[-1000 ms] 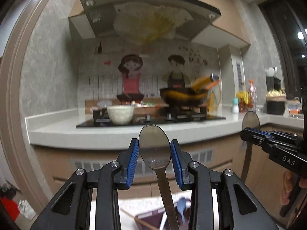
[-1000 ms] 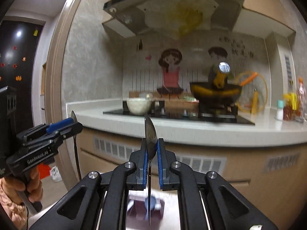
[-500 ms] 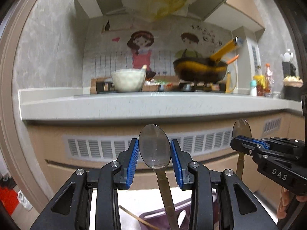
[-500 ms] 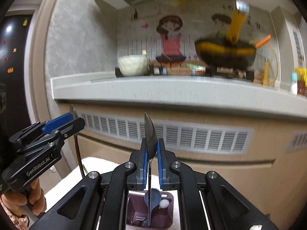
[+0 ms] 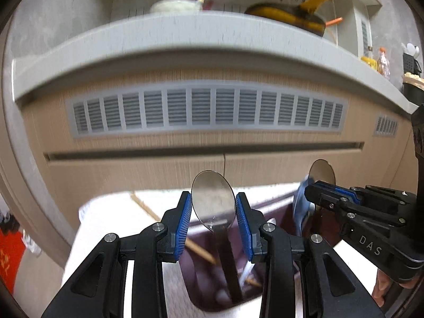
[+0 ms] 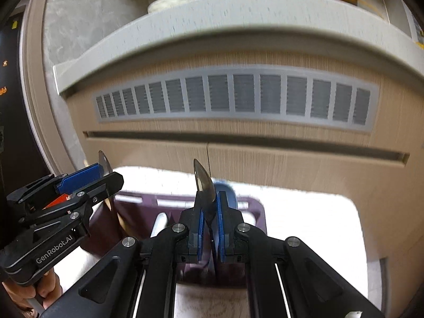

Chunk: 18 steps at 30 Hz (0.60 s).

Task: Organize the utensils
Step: 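Lift both brown spoons over the purple caddy and release them inside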

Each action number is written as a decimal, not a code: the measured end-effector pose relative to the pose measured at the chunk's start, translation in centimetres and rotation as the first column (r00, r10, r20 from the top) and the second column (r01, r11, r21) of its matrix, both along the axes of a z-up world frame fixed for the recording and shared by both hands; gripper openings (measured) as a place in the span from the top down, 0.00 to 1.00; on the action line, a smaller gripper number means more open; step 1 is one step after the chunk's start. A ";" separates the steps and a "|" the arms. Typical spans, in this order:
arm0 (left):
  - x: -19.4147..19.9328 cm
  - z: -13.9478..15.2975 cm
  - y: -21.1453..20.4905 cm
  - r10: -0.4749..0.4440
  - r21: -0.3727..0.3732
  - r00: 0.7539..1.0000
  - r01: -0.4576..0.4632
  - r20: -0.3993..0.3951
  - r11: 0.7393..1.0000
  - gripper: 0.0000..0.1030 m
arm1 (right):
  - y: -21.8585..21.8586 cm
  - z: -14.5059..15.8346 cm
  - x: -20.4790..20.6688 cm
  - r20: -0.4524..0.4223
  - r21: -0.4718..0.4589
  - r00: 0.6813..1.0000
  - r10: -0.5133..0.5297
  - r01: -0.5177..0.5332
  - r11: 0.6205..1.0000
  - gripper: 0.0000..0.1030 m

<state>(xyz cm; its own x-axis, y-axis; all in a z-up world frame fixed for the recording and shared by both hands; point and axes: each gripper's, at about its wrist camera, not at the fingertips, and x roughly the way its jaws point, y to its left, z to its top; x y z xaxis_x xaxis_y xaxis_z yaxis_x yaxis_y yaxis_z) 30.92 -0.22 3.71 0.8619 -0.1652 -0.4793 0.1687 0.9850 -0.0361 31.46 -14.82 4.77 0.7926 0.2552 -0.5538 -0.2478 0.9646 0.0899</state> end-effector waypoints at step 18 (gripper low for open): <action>-8.0 2.6 2.1 -0.101 -0.054 0.993 0.099 -0.054 0.994 0.52 | -4.2 1.3 -9.4 0.010 -0.097 0.998 -0.069 0.069 0.993 0.22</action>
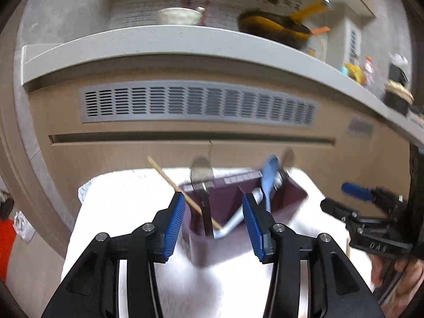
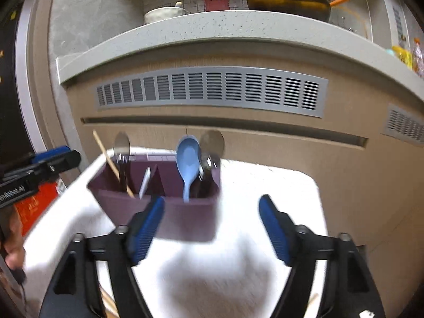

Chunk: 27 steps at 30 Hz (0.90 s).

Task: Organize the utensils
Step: 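Lift both brown spoons over the purple caddy and release them inside, then lower both open tools toward the wooden spoon and chopsticks on the table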

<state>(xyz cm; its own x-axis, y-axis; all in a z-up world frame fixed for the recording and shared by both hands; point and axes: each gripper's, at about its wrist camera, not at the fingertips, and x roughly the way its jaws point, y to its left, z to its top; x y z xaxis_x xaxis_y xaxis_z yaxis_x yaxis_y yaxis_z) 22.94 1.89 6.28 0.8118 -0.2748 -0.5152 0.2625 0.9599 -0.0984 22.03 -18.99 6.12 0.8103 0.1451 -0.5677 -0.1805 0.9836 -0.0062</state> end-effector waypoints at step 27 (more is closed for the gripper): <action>-8.5 -9.9 -2.5 -0.272 -0.021 0.824 0.302 -0.496 0.953 0.48 | 4.8 -9.5 -7.1 -0.414 -0.034 0.831 0.373 -0.423 0.905 0.85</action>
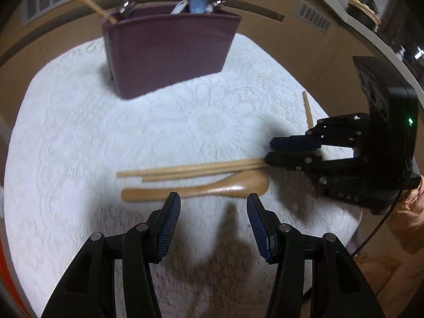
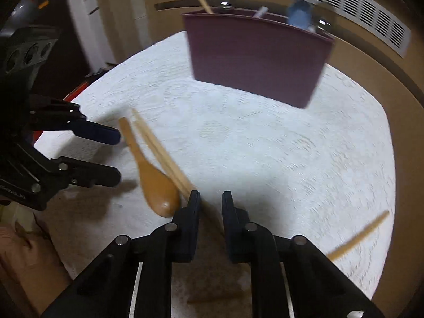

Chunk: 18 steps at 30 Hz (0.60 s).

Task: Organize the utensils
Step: 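Lower both open tools toward the wooden spoon and chopsticks on the table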

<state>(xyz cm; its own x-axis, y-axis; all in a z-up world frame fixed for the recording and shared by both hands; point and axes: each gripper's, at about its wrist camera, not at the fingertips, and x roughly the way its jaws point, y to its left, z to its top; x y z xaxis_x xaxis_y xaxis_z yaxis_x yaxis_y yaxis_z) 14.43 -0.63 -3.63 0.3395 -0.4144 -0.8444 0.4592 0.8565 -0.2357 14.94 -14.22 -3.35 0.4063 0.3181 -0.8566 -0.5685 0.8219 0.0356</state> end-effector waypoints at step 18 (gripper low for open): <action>2.4 -1.2 2.2 0.167 -0.069 0.978 -0.177 -0.127 0.982 0.48 | -2.3 -0.5 1.8 -0.028 -0.029 0.995 -0.099 0.098 0.995 0.85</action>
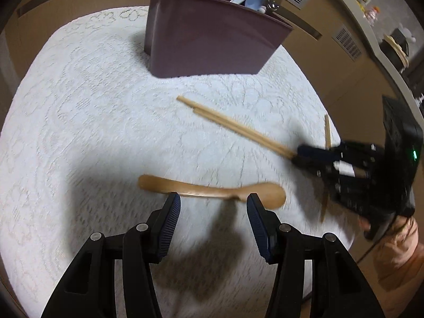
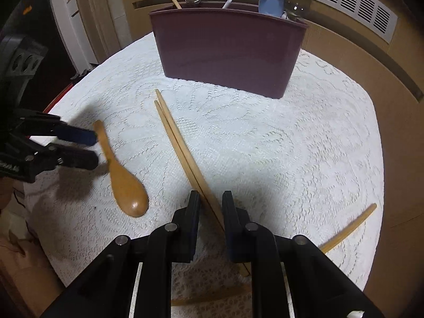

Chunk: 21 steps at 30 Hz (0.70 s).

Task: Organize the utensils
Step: 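Lower both open tools toward the wooden spoon and chopsticks on the table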

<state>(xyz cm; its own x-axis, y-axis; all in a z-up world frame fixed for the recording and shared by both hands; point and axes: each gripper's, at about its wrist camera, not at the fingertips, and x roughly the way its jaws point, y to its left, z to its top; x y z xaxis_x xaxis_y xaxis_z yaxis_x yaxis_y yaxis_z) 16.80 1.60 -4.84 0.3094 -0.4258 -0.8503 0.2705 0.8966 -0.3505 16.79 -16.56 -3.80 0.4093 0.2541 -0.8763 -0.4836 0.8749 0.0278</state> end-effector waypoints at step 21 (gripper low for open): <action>2.1 0.0 -1.0 0.016 0.134 0.996 -0.028 0.093 0.991 0.48 | 2.0 0.5 0.5 0.038 -0.007 0.995 0.090 -0.090 0.996 0.84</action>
<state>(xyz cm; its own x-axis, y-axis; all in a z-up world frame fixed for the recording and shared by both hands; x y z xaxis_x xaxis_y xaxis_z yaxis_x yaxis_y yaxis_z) 18.90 0.57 -4.87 0.3964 -0.3011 -0.8673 0.2753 0.9402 -0.2006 17.25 -14.56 -3.31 0.4182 0.2865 -0.8620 -0.5608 0.8280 0.0031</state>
